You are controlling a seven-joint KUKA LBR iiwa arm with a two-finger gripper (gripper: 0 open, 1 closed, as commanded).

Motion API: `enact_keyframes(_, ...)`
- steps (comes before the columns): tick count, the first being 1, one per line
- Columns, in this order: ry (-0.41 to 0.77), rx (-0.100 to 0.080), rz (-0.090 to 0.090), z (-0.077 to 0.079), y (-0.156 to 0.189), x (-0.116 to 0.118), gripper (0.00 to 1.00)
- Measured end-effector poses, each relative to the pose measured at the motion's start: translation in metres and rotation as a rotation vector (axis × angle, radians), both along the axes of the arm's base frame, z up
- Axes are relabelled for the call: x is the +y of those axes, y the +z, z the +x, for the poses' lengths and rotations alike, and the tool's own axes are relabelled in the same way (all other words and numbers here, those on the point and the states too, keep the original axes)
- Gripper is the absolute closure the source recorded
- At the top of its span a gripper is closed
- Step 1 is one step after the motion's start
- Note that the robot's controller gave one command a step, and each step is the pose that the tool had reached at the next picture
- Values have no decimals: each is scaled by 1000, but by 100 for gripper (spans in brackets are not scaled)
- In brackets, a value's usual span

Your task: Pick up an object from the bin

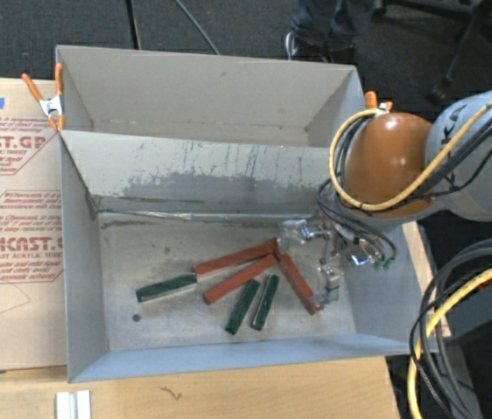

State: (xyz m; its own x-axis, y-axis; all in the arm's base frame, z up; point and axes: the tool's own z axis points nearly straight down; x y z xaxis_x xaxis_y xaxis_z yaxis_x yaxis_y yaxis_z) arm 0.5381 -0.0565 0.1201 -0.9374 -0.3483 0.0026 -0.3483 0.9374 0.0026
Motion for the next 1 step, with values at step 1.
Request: enact_keyframes(1,327,-5,0,-6,-50,2,0)
